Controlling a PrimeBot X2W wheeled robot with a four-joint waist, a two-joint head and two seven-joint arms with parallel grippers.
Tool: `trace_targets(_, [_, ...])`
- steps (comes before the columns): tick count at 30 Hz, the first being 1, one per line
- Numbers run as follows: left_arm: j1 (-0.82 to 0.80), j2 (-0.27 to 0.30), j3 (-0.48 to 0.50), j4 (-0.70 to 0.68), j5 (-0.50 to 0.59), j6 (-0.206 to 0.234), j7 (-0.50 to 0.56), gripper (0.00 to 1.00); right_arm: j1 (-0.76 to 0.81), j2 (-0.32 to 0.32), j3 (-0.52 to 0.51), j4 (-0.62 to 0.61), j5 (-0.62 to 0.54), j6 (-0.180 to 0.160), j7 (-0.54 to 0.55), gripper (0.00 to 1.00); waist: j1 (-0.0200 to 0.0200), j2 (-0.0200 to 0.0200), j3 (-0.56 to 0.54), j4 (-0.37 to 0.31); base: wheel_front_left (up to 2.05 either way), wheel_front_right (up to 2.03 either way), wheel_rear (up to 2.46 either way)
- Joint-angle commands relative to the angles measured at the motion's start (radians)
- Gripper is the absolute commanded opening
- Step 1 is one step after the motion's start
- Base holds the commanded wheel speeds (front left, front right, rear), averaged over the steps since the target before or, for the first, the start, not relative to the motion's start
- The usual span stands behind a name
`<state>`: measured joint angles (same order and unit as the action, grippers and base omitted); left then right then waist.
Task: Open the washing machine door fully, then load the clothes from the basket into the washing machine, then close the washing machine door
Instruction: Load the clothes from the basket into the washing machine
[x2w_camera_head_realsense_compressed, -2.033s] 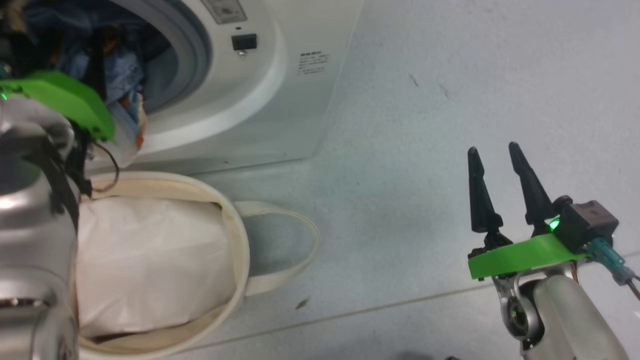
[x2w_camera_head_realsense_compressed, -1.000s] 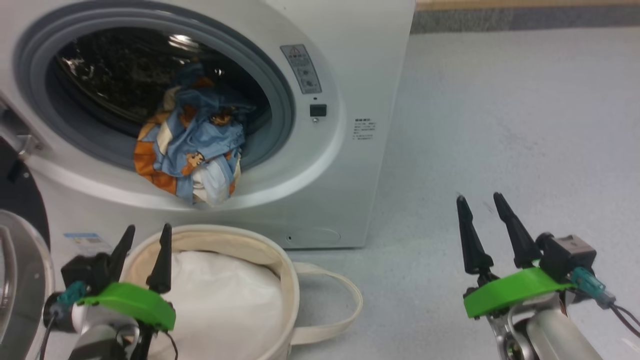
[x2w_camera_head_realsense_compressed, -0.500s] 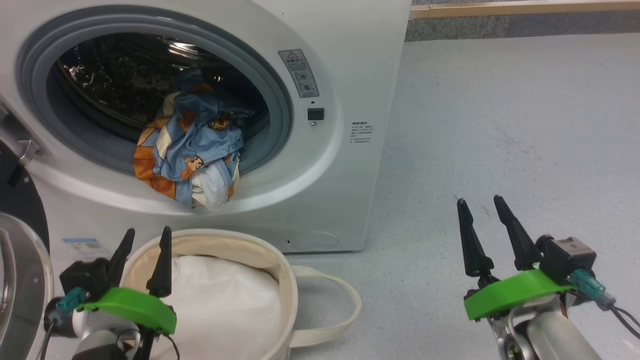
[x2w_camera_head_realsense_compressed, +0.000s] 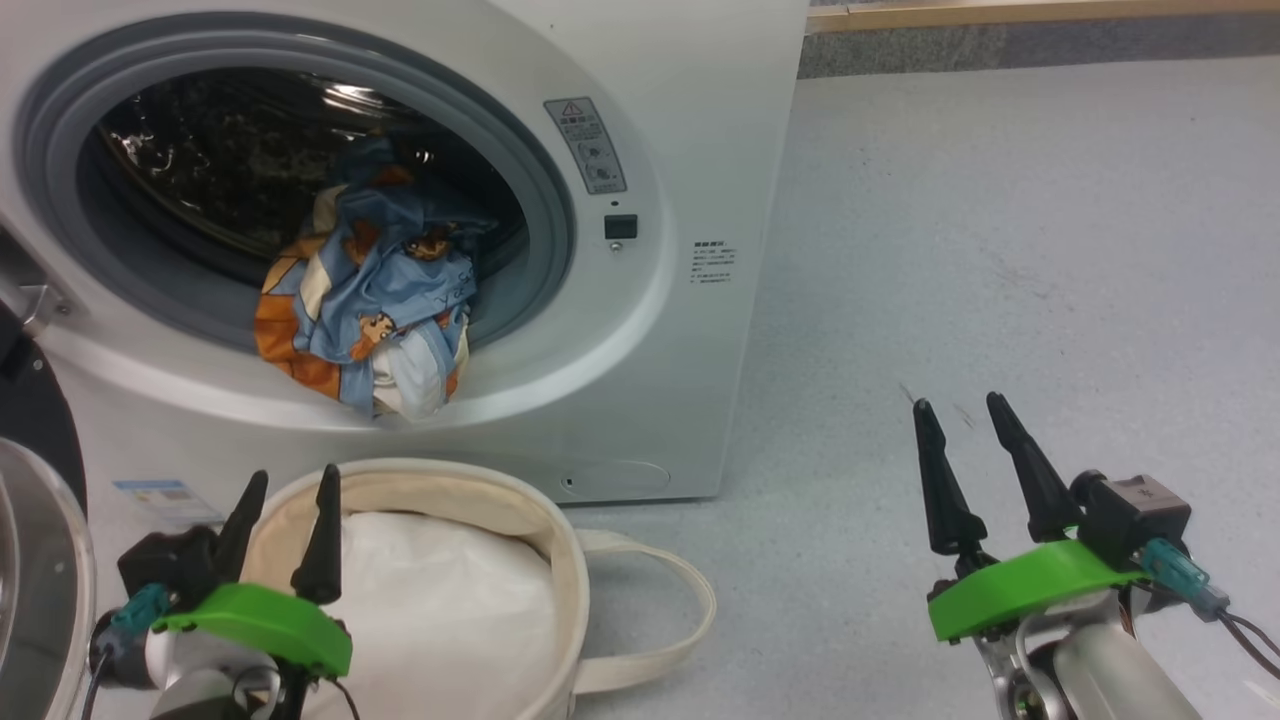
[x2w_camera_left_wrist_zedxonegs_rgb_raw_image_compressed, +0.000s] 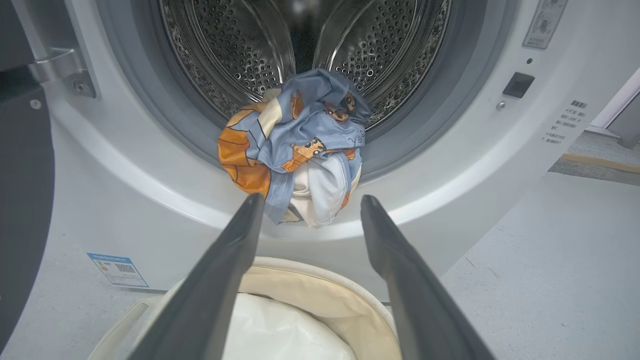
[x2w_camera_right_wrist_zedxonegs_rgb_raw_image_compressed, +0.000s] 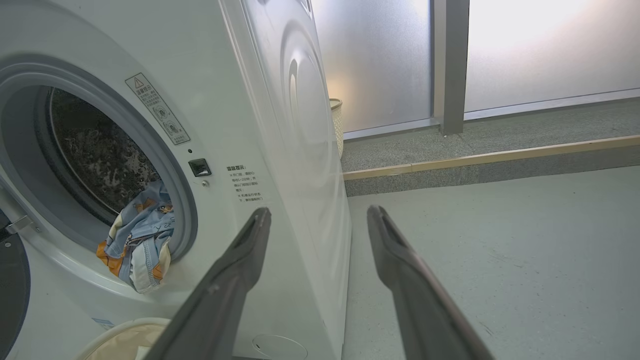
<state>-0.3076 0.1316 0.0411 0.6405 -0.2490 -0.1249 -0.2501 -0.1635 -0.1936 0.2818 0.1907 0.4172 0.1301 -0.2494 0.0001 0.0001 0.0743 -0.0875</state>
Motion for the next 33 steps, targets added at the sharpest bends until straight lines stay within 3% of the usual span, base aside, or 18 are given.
trace_targets(1, [-0.028, 0.022, 0.034, -0.022, -0.006, -0.006, -0.012, 1.0, -0.023, -0.007, 0.019, -0.027, 0.006, 0.001, -0.012, 1.0, -0.0001, -0.0001, 0.004, -0.003, 0.0, 0.0, 0.0])
trace_targets(13, [-0.179, 0.029, 0.019, 0.146, -0.083, -0.006, -0.012, 1.0, -0.057, -0.01, 0.018, -0.042, -0.009, 0.001, -0.012, 1.0, -0.0001, -0.0001, 0.099, -0.056, 0.0, 0.0, 0.0])
trace_targets(23, [-0.391, 0.087, -0.005, 0.282, -0.122, -0.006, -0.012, 1.0, -0.086, 0.0, -0.007, -0.075, -0.034, 0.001, -0.012, 1.0, -0.0001, -0.0001, 0.222, -0.117, 0.0, 0.0, 0.0])
trace_targets(33, [-0.516, 0.133, -0.035, 0.371, -0.027, 0.01, -0.012, 1.0, -0.104, 0.023, -0.024, -0.105, -0.056, 0.001, -0.012, 1.0, -0.0001, -0.0001, 0.32, -0.164, 0.0, 0.0, 0.0])
